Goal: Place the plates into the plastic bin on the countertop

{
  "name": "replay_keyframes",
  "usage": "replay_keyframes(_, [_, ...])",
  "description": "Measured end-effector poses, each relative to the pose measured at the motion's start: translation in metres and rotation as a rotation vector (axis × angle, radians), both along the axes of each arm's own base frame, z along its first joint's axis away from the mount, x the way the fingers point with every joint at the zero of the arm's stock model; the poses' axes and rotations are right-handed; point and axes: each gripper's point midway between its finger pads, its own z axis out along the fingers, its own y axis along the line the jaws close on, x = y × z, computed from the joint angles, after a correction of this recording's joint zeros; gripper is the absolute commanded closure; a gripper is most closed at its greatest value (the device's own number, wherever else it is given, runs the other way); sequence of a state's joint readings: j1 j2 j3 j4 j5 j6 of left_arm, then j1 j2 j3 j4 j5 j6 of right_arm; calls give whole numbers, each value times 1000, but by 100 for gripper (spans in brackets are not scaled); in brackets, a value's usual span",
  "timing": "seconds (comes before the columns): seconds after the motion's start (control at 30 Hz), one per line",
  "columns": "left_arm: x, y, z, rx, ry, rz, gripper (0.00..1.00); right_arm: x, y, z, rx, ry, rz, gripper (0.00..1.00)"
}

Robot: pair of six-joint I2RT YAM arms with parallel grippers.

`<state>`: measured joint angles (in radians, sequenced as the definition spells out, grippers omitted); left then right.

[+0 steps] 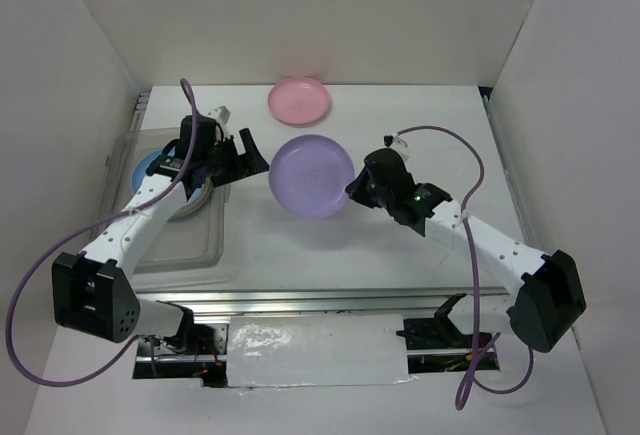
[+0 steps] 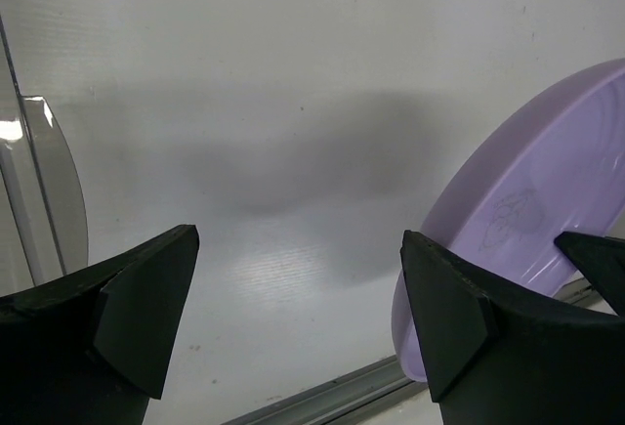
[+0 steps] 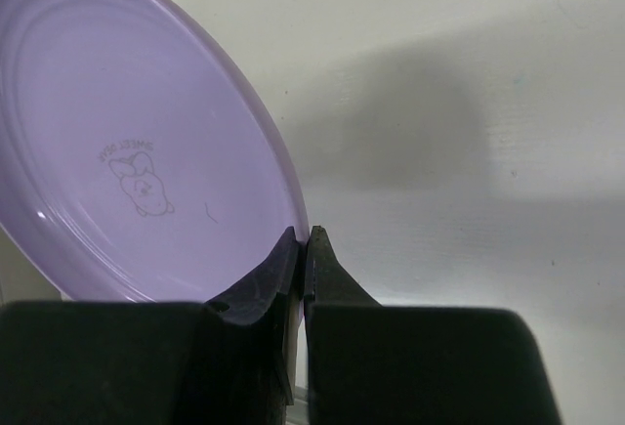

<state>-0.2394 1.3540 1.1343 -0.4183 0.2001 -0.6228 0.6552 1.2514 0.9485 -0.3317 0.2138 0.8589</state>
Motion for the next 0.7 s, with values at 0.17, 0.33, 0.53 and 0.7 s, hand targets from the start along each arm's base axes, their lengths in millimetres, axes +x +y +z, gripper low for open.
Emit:
replay_keyframes(0.17, [2, 4, 1, 20, -7, 33, 1, 8, 0, 2, -18, 18, -41, 100])
replay_keyframes(0.33, [-2, 4, 11, 23, -38, 44, 1, 13, 3, -6, -25, 41, -75, 100])
replay_keyframes(0.53, [-6, -1, 18, 13, -54, 26, 2, 13, 10, -6, -4, 49, -62, 100])
replay_keyframes(0.7, [-6, -6, 14, 4, -38, 28, 17, 8, 31, -4, 22, 58, 2, 100])
